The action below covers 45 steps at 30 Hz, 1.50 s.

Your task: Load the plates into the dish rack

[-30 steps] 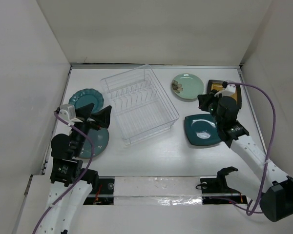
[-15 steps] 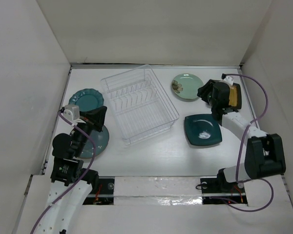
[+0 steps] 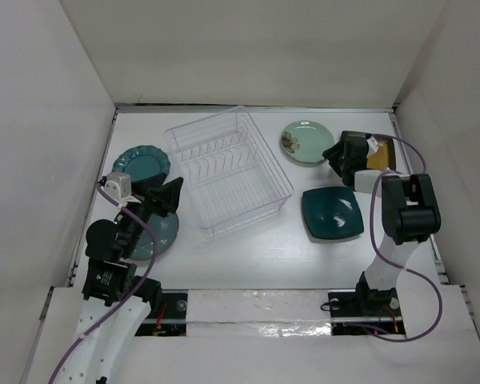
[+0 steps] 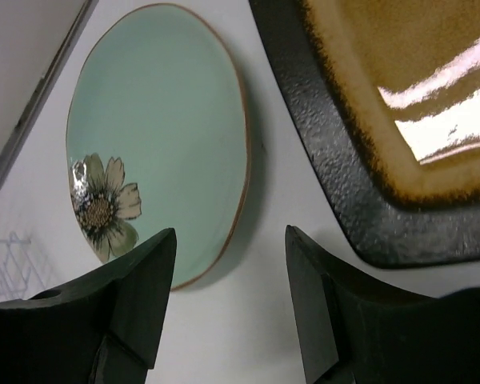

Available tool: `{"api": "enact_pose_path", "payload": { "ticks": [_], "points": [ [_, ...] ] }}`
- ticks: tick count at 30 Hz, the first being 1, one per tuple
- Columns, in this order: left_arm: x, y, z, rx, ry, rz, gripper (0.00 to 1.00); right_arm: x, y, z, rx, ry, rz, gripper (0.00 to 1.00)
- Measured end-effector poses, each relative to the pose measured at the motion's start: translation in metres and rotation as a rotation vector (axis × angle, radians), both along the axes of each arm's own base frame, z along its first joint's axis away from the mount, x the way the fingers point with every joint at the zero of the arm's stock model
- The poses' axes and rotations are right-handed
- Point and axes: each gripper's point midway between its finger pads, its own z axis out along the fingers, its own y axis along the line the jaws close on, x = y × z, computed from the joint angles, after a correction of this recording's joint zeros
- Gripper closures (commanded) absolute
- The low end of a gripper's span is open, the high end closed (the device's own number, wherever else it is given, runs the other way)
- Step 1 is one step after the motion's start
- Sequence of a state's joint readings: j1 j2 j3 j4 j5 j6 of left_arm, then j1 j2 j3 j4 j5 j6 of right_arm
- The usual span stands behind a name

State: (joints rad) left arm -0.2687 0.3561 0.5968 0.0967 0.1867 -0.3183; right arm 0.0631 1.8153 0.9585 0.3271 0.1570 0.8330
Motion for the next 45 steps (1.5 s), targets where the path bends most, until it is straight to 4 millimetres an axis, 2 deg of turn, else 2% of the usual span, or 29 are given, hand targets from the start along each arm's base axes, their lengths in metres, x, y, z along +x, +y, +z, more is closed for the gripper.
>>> {"api": "enact_pose_path", "payload": {
  "ticks": [3,7,13,16,17,20,23,26,29,32,36,37,40,43,45],
  "points": [
    [0.000,0.001,0.000,-0.001,0.000,0.004,0.49,0.013,-0.001,-0.010,0.049,0.003,-0.012,0.38],
    [0.001,0.001,0.000,-0.002,0.001,0.007,0.48,0.033,0.010,-0.017,0.117,-0.002,0.010,0.39],
    [0.002,0.003,0.000,-0.003,0.003,0.019,0.47,0.045,0.026,-0.023,0.224,-0.018,0.037,0.48],
    [0.002,0.003,-0.001,-0.002,0.005,0.019,0.47,0.047,0.031,-0.027,0.261,-0.016,0.042,0.66],
    [0.003,0.003,-0.001,-0.003,0.005,0.019,0.47,0.047,0.032,-0.028,0.278,-0.015,0.043,0.79],
    [0.004,0.002,-0.002,-0.001,0.011,0.019,0.46,0.047,0.035,-0.033,0.320,-0.016,0.031,1.00],
    [0.006,0.002,-0.004,0.002,0.020,0.019,0.46,0.048,0.036,-0.028,0.347,-0.049,0.028,1.00],
    [0.006,0.002,-0.004,0.002,0.020,0.018,0.45,0.042,0.037,-0.033,0.366,-0.058,0.024,1.00],
    [0.007,0.001,-0.005,0.003,0.021,0.017,0.45,0.034,0.036,-0.026,0.354,-0.070,0.029,1.00],
    [0.007,0.001,-0.005,0.004,0.023,0.014,0.44,0.022,0.033,-0.008,0.293,-0.084,0.031,1.00],
    [0.007,0.000,-0.006,0.005,0.025,0.012,0.43,0.013,0.023,0.043,0.157,-0.151,0.031,1.00],
    [0.007,0.000,-0.006,0.005,0.025,0.011,0.43,0.011,0.023,0.074,0.128,-0.212,0.038,1.00],
    [0.006,0.000,-0.005,0.005,0.024,0.009,0.43,0.002,0.023,0.141,0.034,-0.350,0.049,1.00],
    [0.006,-0.001,-0.005,0.005,0.024,0.005,0.43,-0.008,0.034,0.197,-0.070,-0.460,0.072,1.00],
    [0.006,-0.001,-0.005,0.006,0.023,0.003,0.43,-0.010,0.051,0.226,-0.133,-0.512,0.107,1.00]
  ]
}}
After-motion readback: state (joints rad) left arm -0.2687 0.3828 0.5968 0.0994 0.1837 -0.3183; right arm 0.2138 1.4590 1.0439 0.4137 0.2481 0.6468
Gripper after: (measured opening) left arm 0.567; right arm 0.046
